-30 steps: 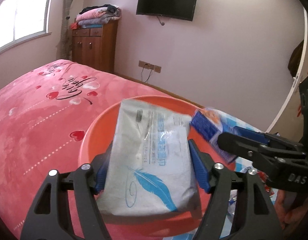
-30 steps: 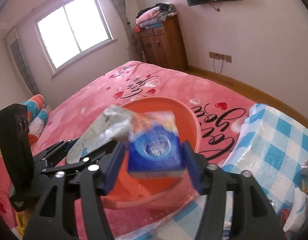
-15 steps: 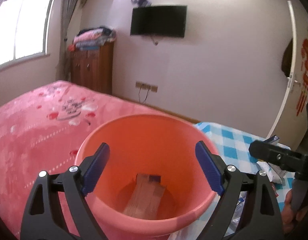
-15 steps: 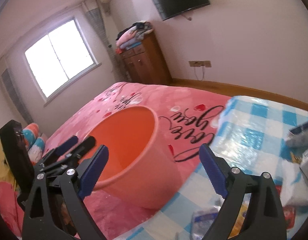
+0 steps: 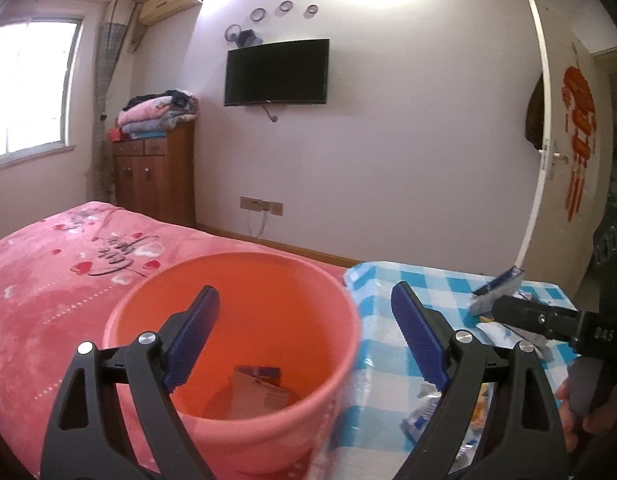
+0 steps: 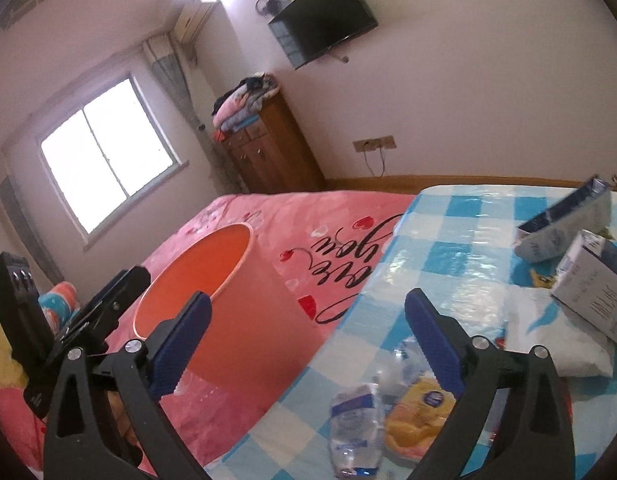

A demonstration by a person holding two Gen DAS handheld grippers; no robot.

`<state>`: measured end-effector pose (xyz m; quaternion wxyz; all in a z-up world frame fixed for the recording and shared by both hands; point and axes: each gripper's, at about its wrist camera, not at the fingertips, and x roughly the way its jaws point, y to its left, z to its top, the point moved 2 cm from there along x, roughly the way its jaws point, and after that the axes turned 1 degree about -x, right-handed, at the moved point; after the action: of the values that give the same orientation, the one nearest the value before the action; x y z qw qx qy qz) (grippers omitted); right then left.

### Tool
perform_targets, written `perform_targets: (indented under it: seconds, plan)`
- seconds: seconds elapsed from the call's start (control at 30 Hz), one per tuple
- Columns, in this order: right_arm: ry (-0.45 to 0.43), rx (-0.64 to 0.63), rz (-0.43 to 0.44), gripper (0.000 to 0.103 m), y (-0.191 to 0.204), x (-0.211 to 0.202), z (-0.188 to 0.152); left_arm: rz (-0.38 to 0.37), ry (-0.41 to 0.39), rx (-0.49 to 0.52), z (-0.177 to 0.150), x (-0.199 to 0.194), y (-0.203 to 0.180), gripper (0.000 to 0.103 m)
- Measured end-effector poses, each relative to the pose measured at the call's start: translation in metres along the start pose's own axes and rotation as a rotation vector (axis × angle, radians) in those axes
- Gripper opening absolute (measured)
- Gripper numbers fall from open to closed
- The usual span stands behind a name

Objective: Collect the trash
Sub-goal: 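Return both tools to the table over the remaining trash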

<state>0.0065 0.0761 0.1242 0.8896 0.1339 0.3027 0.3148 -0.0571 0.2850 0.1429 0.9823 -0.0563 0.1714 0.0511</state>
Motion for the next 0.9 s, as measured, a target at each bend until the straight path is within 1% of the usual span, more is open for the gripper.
perform_targets:
  seconds: [0.23, 0.3, 0.4, 0.5, 0.67, 0.9]
  plan:
    - [-0.056, 0.023, -0.031, 0.098, -0.034, -0.021, -0.006, -0.033, 0.009, 0.029, -0.011, 0.002, -0.031, 0.088]
    - [-0.068, 0.027, -0.041, 0.098, -0.044, -0.025, -0.008, -0.034, 0.026, 0.029, -0.013, 0.007, -0.039, 0.088]
    - [-0.077, 0.026, -0.072, 0.098, -0.056, -0.029, -0.01, -0.064, 0.058, 0.029, -0.017, 0.015, -0.052, 0.088]
    - [-0.075, 0.034, -0.079, 0.098, -0.067, -0.03, -0.013, -0.088, 0.085, 0.027, -0.025, 0.02, -0.064, 0.088]
    - [-0.068, 0.037, -0.109, 0.098, -0.08, -0.036, -0.02, -0.121, 0.117, 0.067, -0.038, 0.027, -0.089, 0.088]
    - [-0.082, 0.089, -0.107, 0.098, -0.106, -0.051, -0.029, -0.175, 0.18, 0.093, -0.053, 0.037, -0.123, 0.088]
